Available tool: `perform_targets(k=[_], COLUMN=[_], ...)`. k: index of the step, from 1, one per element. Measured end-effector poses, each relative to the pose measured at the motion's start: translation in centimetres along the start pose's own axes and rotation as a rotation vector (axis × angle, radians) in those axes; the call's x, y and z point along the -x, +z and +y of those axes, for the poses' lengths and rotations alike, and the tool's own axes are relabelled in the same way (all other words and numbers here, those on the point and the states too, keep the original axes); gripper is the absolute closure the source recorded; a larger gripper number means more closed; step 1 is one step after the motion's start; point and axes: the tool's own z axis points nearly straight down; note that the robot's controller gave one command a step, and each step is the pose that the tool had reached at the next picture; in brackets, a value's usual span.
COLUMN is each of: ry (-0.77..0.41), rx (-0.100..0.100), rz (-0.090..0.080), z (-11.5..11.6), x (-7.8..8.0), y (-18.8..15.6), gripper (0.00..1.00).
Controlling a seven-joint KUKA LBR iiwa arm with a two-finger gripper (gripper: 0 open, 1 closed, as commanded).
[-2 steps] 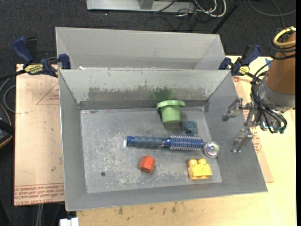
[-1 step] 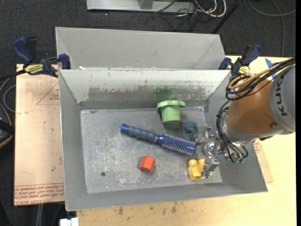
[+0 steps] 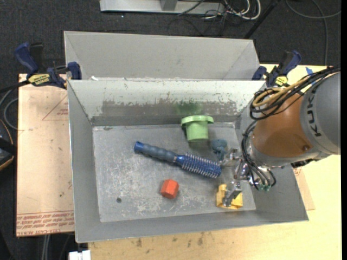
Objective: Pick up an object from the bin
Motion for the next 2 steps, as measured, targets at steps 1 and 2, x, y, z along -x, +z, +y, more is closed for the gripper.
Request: perform_targets(k=[1, 2], ry=[-0.022, -0.096], rx=[0.001, 0.005], rz=[0.003, 0.005], z=[1.3, 10.8], x=[-0.7, 1.5], y=[1.0, -3.5], gripper=[0.0, 0.0])
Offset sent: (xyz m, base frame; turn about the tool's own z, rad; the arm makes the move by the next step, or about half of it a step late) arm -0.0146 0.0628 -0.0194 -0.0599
